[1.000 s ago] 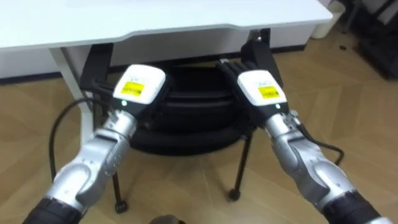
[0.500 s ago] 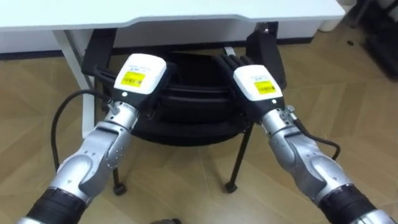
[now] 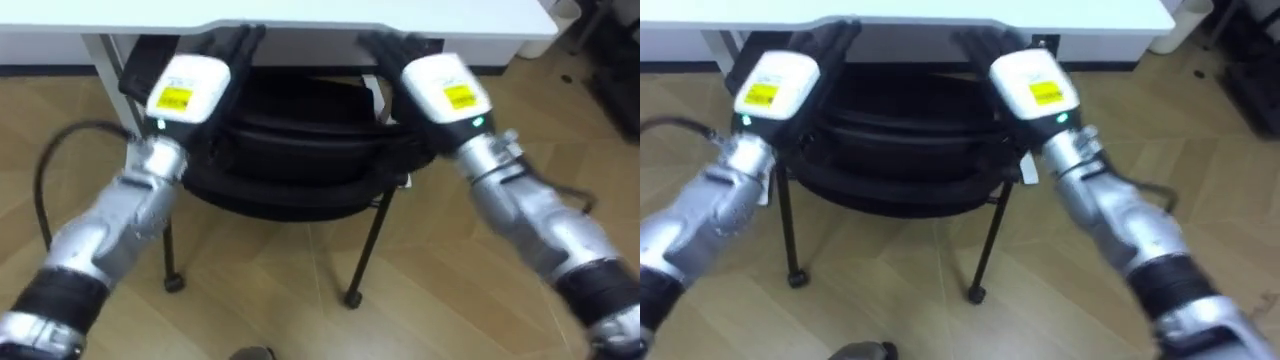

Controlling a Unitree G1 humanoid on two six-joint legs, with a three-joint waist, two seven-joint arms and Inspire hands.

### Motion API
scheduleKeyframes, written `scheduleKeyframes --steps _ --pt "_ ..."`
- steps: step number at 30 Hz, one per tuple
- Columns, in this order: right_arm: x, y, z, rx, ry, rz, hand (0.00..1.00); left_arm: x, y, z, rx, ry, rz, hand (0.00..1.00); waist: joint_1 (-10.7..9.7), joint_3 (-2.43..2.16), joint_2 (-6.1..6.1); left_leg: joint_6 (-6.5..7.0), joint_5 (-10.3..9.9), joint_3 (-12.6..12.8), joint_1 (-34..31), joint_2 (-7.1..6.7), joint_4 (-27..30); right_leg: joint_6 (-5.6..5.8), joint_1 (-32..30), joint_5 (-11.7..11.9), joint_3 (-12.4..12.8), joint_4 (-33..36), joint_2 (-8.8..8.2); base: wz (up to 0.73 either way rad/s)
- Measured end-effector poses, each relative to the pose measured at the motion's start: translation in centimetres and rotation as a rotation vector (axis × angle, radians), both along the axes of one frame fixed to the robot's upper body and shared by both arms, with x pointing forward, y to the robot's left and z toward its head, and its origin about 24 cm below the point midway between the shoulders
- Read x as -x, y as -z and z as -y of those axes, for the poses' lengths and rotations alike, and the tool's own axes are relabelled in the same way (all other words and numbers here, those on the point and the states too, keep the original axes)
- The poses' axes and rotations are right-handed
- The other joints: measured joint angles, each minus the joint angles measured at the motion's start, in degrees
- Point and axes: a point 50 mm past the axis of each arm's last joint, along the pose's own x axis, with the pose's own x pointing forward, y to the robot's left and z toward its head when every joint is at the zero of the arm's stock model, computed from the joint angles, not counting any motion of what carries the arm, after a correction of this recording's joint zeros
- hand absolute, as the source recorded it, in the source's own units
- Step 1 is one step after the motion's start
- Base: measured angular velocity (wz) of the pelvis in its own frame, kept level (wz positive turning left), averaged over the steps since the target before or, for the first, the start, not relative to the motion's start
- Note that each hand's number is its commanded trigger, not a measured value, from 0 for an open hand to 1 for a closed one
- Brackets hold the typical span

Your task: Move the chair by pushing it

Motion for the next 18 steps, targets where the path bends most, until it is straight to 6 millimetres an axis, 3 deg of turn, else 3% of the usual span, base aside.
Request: scheduleKeyframes --steps 1,2,3,4,6,7,8,9,10,11,12,13,15,17,18 --pt "-0.7 -2.9 0.3 -0.006 0.001 0.115 0.00 -0.4 -0.8 -0.9 -0.034 -0.029 0.003 0.00 -0.73 0.12 0.24 -0.04 0.03 -0.04 0.01 0.14 0.08 -0.03 0.12 0.06 -0.06 -0.15 0.12 -0.03" --pt "-1.2 -6.8 1.5 -0.043 0.039 0.275 0.00 -0.6 -1.6 -1.4 -0.071 -0.039 0.002 0.00 -0.80 0.66 1.16 -0.05 0.03 -0.29 0.15 0.36 0.13 0.06 0.87 0.79 -0.10 -1.58 0.71 -0.04" --pt "-1.3 -8.7 2.3 -0.059 0.065 0.353 0.00 -0.6 -1.9 -1.6 -0.085 -0.042 -0.001 0.00 -0.61 0.83 1.73 -0.04 0.04 -0.32 0.26 0.42 0.03 0.14 1.30 1.19 -0.11 -2.43 0.96 -0.04" --pt "-0.7 -12.4 4.4 -0.096 0.132 0.515 0.00 -0.5 -3.3 -1.7 -0.110 -0.022 0.045 0.00 0.13 0.73 2.98 0.00 0.05 -0.44 0.55 0.59 -0.45 0.48 2.30 1.86 -0.11 -4.59 1.39 0.13" --pt "0.9 -16.9 6.4 -0.225 0.203 0.743 0.00 -0.6 -10.3 -1.6 -0.023 0.003 0.327 0.00 0.35 0.37 3.58 0.47 0.37 -0.23 3.09 -0.76 -3.31 1.37 4.26 2.56 -0.31 -7.00 0.41 0.16" --pt "1.3 -17.6 6.4 -0.256 0.192 0.781 0.00 -0.4 -12.4 -1.8 0.018 -0.001 0.419 0.00 0.14 0.23 3.53 0.66 0.50 0.06 3.80 -1.10 -4.06 1.52 4.64 2.65 -0.01 -7.16 0.07 0.00" --pt "2.0 -18.3 6.2 -0.287 0.161 0.833 0.00 0.4 -16.0 -2.2 0.109 0.000 0.595 0.00 -0.62 -0.46 3.72 1.16 0.78 0.18 5.41 -2.02 -5.46 2.12 5.86 3.01 0.39 -7.92 -0.52 -0.10" --pt "2.2 -18.5 6.1 -0.295 0.145 0.843 0.00 0.9 -17.4 -2.5 0.150 0.003 0.666 0.00 -1.12 -1.02 3.82 1.36 0.90 0.44 6.35 -2.44 -6.12 2.42 6.54 3.16 0.74 -8.31 -0.61 -0.08" --pt "2.5 -18.4 6.2 -0.314 0.130 0.848 0.00 1.9 -19.0 -3.1 0.234 0.012 0.765 0.00 -2.32 -1.95 4.17 1.72 1.02 1.17 8.92 -3.25 -7.88 2.91 8.49 3.40 1.97 -9.24 -1.09 -0.08" --pt "2.8 -18.4 6.9 -0.315 0.148 0.850 0.00 2.7 -19.9 -3.8 0.295 0.014 0.831 0.00 -3.38 -3.60 4.45 2.00 1.08 1.83 11.00 -4.11 -9.69 3.42 9.72 3.20 3.32 -9.90 -1.73 -0.07" --pt "3.1 -18.7 7.4 -0.304 0.160 0.858 0.00 3.1 -20.4 -4.3 0.307 0.008 0.859 0.00 -3.64 -3.93 4.61 2.10 1.10 2.16 11.86 -4.33 -10.34 3.49 10.13 3.19 3.80 -9.93 -1.95 -0.19" --pt "3.9 -19.8 8.4 -0.294 0.179 0.887 0.00 4.0 -21.5 -5.3 0.308 -0.011 0.908 0.00 -3.79 -3.97 4.69 2.27 1.19 2.92 13.64 -4.77 -11.77 3.98 11.07 2.88 4.74 -10.18 -2.39 -0.27" --pt "6.7 -22.4 11.5 -0.275 0.242 0.975 0.00 6.3 -23.3 -7.5 0.297 -0.065 1.009 0.00 -4.19 -4.21 4.25 2.24 1.24 3.92 15.93 -4.94 -14.10 3.98 12.57 2.88 5.14 -11.55 -2.65 -0.25" --pt "8.9 -23.9 13.4 -0.283 0.287 1.049 0.00 8.4 -24.2 -9.5 0.277 -0.121 1.093 0.00 -5.30 -4.63 3.75 2.04 1.33 4.10 17.15 -4.89 -15.05 3.92 13.93 2.91 5.05 -13.08 -2.47 -0.07" --pt "9.6 -24.4 13.9 -0.286 0.300 1.078 0.00 9.1 -24.5 -10.2 0.268 -0.144 1.120 0.00 -5.70 -4.62 3.62 1.92 1.31 4.23 17.57 -4.88 -15.26 3.89 14.33 2.90 5.12 -13.45 -2.43 -0.09"
